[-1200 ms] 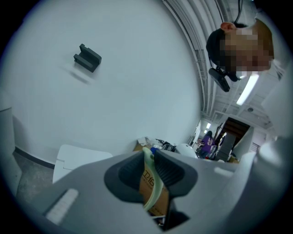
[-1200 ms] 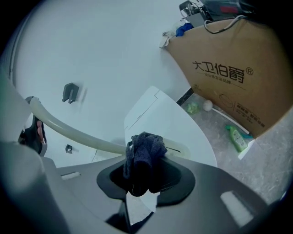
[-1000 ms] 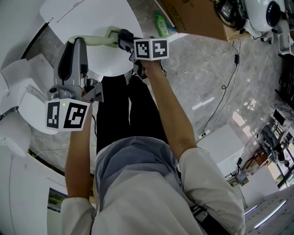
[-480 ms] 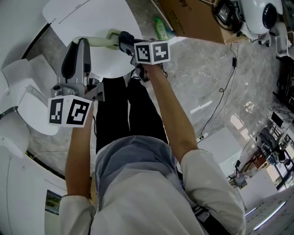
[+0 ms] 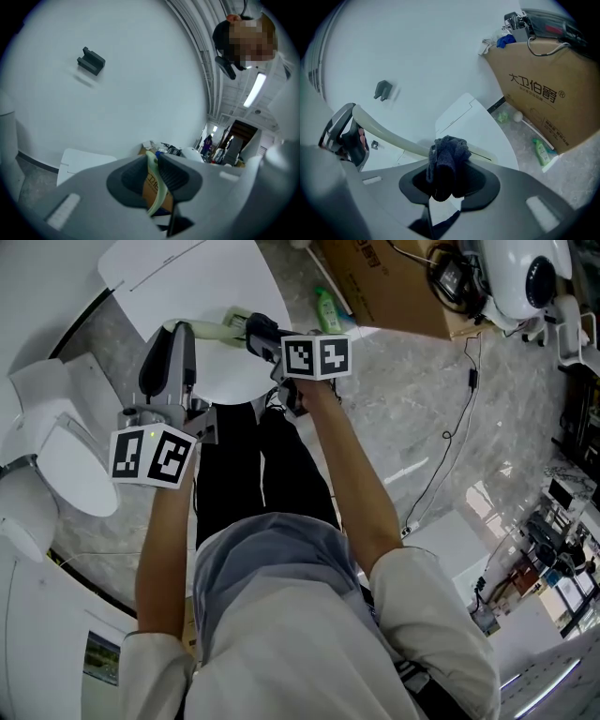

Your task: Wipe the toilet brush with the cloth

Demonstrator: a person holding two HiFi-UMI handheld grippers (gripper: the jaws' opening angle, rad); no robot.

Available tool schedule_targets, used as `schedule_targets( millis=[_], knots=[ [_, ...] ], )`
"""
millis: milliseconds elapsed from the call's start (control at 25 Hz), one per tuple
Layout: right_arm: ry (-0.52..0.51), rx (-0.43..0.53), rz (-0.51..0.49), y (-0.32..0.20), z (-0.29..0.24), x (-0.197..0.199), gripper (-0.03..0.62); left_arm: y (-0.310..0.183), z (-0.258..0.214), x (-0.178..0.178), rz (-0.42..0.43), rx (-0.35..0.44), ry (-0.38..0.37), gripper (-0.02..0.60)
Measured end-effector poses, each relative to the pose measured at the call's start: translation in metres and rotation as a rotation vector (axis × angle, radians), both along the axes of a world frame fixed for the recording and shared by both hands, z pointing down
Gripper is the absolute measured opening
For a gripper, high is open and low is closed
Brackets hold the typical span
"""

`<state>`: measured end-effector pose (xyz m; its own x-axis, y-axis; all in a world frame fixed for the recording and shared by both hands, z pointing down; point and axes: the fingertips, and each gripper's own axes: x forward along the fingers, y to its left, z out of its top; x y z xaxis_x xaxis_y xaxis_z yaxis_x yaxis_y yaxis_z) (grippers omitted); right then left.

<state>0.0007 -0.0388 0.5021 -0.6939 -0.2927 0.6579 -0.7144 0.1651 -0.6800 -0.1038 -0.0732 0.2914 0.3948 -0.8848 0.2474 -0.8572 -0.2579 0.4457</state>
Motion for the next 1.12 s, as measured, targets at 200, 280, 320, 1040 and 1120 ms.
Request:
schedule_targets(
  millis=[200,280,320,1040,1120],
  knots=[
    [0.000,0.006,-0.008,-0.003,-0.014,0.000,0.104,-0.001,-0.003,0.000,-0.012,0.001,-0.003,0.000],
    [-0.008,0.004,-0.005,0.000,-0.020,-0.001,0.104,-0.001,-0.003,-0.001,-0.017,0.005,0.001,0.000],
    [-0.010,0.005,-0.003,0.001,-0.024,-0.001,0.104,-0.001,-0.004,-0.001,-0.019,0.008,0.003,0.000],
    [-0.034,0.046,-0.016,0.003,-0.076,-0.003,0.104,0.007,-0.005,0.000,-0.061,-0.004,-0.010,0.000],
    [-0.043,0.054,-0.013,0.003,-0.083,-0.005,0.104,0.007,-0.005,-0.001,-0.069,-0.007,0.003,0.000]
  ],
)
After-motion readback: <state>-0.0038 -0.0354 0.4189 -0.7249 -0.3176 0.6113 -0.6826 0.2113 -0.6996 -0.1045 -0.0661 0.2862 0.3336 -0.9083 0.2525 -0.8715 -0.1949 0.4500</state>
